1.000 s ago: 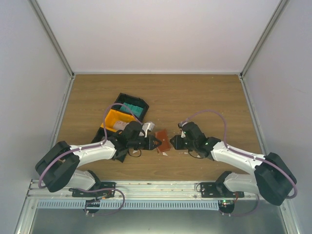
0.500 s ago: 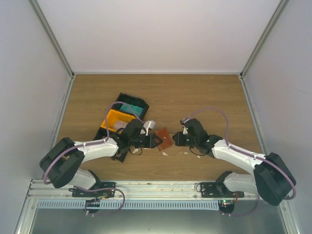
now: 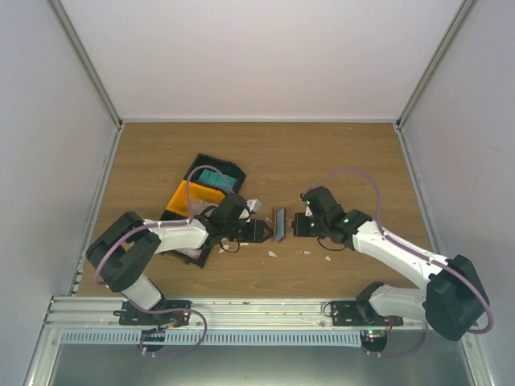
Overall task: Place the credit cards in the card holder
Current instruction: Open the card holder at the center of the board.
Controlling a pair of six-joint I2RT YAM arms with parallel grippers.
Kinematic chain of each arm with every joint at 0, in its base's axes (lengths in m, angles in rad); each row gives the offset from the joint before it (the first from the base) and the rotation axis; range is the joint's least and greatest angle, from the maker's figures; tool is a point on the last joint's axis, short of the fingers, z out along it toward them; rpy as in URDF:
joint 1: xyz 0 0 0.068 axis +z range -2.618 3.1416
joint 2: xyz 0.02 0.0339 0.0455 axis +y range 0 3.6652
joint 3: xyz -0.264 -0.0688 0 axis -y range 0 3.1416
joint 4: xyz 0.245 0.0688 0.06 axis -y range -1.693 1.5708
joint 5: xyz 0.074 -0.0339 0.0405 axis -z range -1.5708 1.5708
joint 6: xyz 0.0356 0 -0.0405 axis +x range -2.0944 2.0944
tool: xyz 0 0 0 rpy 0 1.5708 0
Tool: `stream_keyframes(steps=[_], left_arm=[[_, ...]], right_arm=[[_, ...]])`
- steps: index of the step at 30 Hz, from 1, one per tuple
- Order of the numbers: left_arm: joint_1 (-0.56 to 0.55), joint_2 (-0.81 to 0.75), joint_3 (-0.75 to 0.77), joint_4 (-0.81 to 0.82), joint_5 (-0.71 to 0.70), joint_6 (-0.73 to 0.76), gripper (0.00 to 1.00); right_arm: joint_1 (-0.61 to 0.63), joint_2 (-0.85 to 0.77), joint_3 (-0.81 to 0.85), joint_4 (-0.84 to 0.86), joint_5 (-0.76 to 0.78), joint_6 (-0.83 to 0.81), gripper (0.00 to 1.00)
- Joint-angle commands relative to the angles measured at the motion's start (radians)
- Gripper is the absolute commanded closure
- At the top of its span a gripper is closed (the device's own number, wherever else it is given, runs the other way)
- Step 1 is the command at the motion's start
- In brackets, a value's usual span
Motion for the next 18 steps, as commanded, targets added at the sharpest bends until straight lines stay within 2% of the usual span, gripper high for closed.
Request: stream_keyframes(steps=[1, 6, 10, 18], left_arm=[[0.014, -0.015, 0.026, -0.054, -0.096, 0.022, 0.42], [0.016, -0.086, -0.001, -0.074, -0.173, 0.016, 0.32], [0.017, -0.140, -0.022, -0.067, -0.204, 0.017, 0.29], [0.020, -0.135, 0.003, -0.033, -0.164, 0.052, 0.30]], right_arm=[[-0.007, 0.015, 0.073, -0.112, 0.007, -0.034, 0.99], [-0.007, 0.040, 0.112, -0.100, -0.066, -0.031, 0.99], [-0.001, 0.083, 0.124, -0.054, -0.097, -0.030, 0.99], [0.000, 0.110, 0.099, -0.092, 0.052, -0.022, 1.00]])
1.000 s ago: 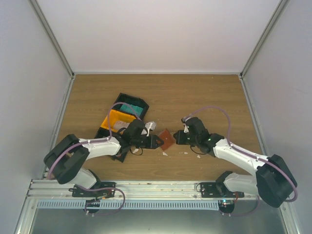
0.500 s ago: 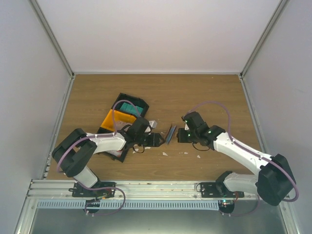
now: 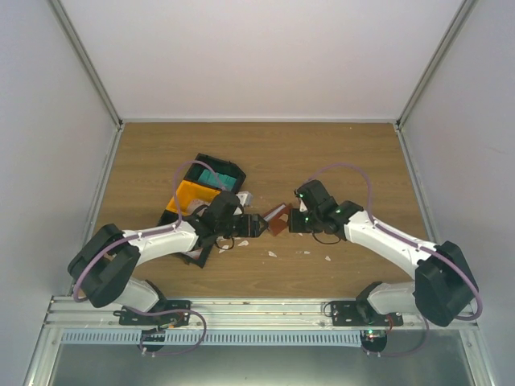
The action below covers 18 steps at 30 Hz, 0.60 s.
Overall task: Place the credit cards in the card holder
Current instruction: Open the card holder at the center of the board.
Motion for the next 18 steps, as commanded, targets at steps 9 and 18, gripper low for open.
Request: stream_keyframes(steps=[9, 18], left_arm=[[0.009, 0.108, 0.083, 0.114, 0.051, 0.029, 0.56], [0.017, 0.323, 0.229, 0.171, 0.282, 0.027, 0.71]], right_arm=[[-0.020, -0.035, -0.088, -0.089, 0.293, 0.091, 1.00], [-0.054, -0.004, -0.091, -0.050, 0.308, 0.076, 0.99]])
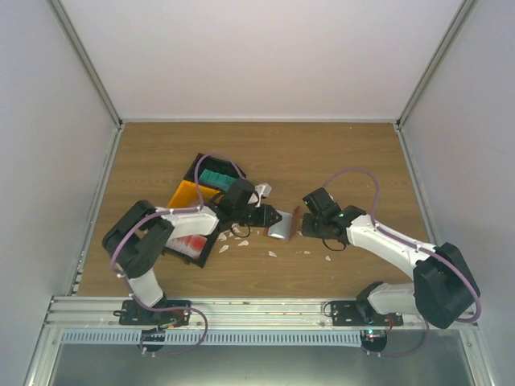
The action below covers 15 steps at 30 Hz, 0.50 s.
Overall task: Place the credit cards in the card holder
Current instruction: Open the card holder at the center of the board.
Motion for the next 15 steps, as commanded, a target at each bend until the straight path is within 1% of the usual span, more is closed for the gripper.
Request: stream_keyframes(steps=[1, 5, 9, 11, 14, 15], left_arm=[[0.005, 0.109, 0.069, 0.059, 0.120, 0.012, 0.71], [0.005, 0.163, 0.104, 0.016, 0.150, 0.022, 0.71], [0.007, 0.186, 0.115, -0.065, 0.127, 0.034, 0.71], [0.009, 0.192, 0.107, -0.079, 0.127, 0.033, 0.71], [0.010, 0.196, 0.098, -0.077, 0.151, 0.032, 0.71], [0.010, 0.195, 0.099, -0.074, 0.161, 0.031, 0.71]], right_arm=[[-0.020, 0.018, -0.008, 0.035, 0.034, -0.005, 0.99], [-0.039, 0.040, -0.029, 0.066, 0.033, -0.021, 1.00], [-0.058, 0.077, -0.060, 0.083, 0.059, -0.015, 0.99], [-0.061, 0.090, -0.062, 0.074, 0.080, 0.000, 0.99], [-0.061, 0.066, -0.039, 0.075, 0.066, -0.017, 0.99], [-0.061, 0.049, -0.027, 0.080, 0.053, -0.028, 0.98]])
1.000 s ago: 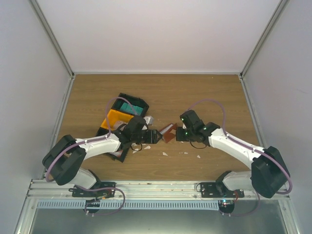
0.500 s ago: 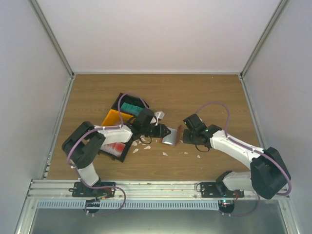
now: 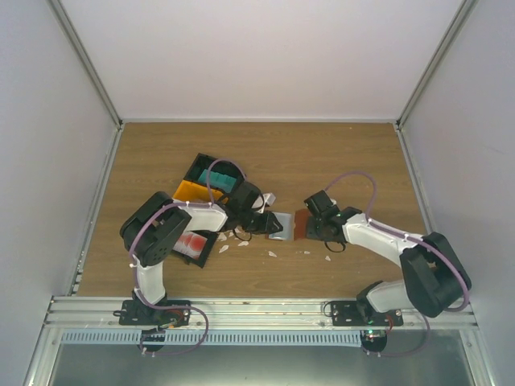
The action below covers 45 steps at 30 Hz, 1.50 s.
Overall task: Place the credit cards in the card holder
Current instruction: Open the card holder at the center of the board.
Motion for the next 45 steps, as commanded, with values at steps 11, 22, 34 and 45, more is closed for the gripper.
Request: stream_keyframes(steps=[11, 22, 34, 45], left_arm=[[-0.010, 0.057, 0.129, 0.003, 0.152, 0.030, 0.74], [-0.012, 0.136, 0.218, -0.031, 0.152, 0.016, 0.75], [-0.011, 0.143, 0.246, -0.103, 0.132, 0.018, 0.79], [0.016, -0.077, 0.082, -0.159, -0.018, 0.002, 0.77]], right_arm=[[-0.008, -0.157, 0.193, -0.046, -0.009, -0.100, 0.69], [-0.012, -0.147, 0.194, 0.088, -0.329, -0.139, 0.89], [-0.020, -0.028, 0.090, 0.131, -0.317, -0.087, 0.94], [0.019, 0.110, 0.098, 0.113, -0.151, -0.133, 0.71]])
